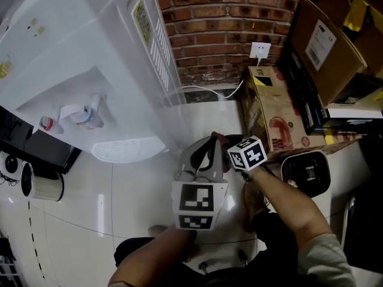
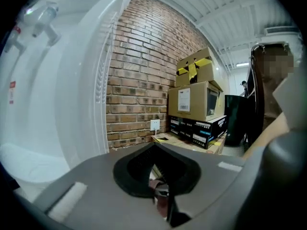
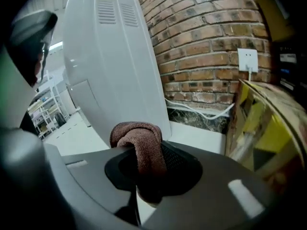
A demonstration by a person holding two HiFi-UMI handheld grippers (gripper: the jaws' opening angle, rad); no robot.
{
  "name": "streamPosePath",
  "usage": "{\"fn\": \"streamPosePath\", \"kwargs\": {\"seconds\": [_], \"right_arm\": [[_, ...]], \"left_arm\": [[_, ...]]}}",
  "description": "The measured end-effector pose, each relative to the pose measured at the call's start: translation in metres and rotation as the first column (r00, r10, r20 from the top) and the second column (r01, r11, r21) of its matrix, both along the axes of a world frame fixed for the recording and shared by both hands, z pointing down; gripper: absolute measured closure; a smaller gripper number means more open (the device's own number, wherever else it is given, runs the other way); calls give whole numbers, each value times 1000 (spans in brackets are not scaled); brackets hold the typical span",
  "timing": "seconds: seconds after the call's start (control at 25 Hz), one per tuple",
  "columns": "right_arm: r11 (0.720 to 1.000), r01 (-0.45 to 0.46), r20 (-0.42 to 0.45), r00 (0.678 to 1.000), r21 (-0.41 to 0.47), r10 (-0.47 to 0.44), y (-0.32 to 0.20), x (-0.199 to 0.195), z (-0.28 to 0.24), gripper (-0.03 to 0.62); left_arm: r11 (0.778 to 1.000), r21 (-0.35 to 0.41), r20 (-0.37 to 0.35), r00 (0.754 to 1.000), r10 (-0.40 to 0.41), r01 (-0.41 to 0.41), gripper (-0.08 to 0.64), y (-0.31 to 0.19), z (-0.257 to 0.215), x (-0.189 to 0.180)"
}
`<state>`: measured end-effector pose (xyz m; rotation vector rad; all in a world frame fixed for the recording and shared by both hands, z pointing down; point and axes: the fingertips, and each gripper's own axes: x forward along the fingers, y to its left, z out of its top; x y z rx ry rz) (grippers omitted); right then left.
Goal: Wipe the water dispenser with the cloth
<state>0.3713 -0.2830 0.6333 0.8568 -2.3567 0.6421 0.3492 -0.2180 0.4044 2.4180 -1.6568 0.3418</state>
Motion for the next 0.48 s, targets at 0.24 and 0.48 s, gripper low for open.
{"fn": "streamPosePath", "kwargs": {"seconds": [0.24,0.48], "right_arm": [[990,-97,-37,995,-101,94,21,18,61,505],[966,-95,-72,994,-239,80,43,29,80,301]], "left_arm": [[1000,14,-9,1000,21,-21,560,34,-10,2],[1000,-12,-10,1000,-22,22,560,51,-7,-18]]}}
